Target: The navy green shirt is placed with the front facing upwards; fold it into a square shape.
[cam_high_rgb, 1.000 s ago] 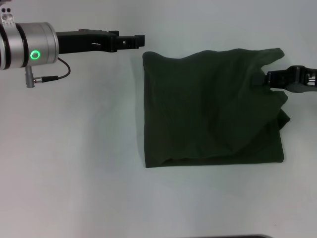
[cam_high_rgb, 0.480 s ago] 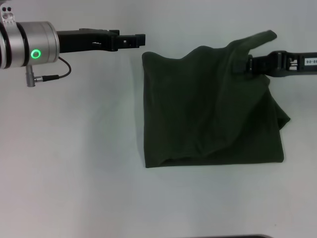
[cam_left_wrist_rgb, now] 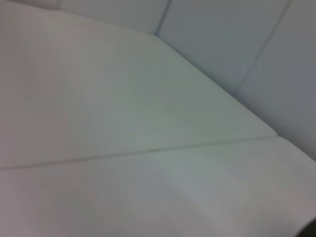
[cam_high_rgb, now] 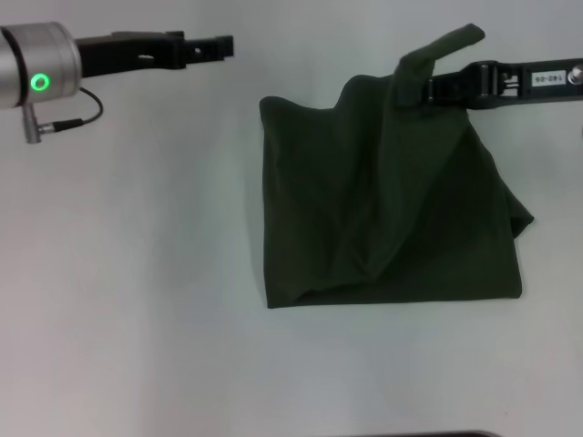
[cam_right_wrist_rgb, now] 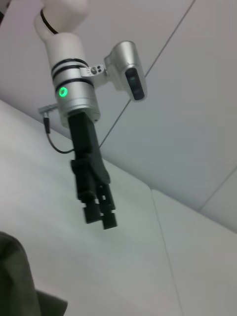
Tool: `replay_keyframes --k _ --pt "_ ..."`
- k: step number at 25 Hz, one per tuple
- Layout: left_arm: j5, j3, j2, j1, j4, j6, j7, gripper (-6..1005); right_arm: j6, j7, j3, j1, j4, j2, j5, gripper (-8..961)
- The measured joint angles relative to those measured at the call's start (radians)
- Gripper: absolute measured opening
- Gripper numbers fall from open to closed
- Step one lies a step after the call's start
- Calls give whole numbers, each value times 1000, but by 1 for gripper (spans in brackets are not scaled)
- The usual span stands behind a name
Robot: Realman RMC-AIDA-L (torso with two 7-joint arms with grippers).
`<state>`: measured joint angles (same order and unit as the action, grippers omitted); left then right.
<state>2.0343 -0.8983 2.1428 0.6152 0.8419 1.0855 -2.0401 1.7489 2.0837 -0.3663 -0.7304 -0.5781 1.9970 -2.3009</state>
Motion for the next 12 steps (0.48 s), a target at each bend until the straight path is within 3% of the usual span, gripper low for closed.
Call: replay_keyframes --k 12 --pt "0 107 -4 -13 5 -40 13 895 -4 39 -122 -111 -41 20 102 42"
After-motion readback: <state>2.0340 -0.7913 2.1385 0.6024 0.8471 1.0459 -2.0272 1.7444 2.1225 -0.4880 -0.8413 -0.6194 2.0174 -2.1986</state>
